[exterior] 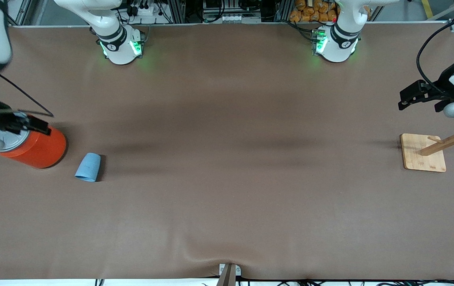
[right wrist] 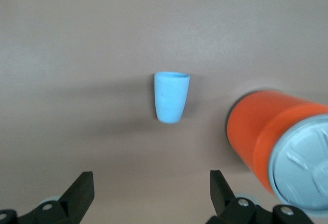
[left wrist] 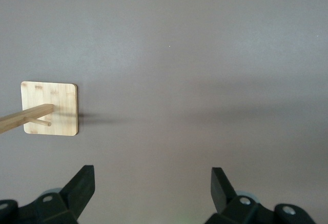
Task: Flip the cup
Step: 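Reach the right gripper to the blue cup and grasp it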
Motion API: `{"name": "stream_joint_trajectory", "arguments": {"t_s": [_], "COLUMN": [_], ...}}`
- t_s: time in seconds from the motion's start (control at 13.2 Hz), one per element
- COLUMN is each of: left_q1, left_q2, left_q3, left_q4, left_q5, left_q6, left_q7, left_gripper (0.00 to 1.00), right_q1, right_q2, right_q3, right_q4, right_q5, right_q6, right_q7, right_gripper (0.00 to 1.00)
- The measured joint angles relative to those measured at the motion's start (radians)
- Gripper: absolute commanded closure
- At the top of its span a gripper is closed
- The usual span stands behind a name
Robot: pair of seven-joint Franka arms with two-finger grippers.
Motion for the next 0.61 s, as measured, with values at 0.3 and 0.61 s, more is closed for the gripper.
{"name": "stream_joint_trajectory", "arguments": {"t_s": [0.3, 0.61], "left_q1": [0.001, 0.001], "left_q2": [0.0, 0.0], "left_q3": [0.002, 0.002], "left_q4": [0.001, 0.001], "left_q5": [0.0, 0.0], "left_q6": [-0.011, -0.013], "left_q7": [0.001, 0.001], "left_gripper": [0.0, 0.0], "right_q1": [0.003, 0.015], "right_q2": [0.131, 0.197], "right_q3": [0.0, 0.001], "right_q4": [-0.034, -0.225], "right_q5": [0.0, 0.0], "right_q6": [0.181, 0.504], "right_q7": [-0.005, -0.009], "right_gripper": [0.0, 0.0]}}
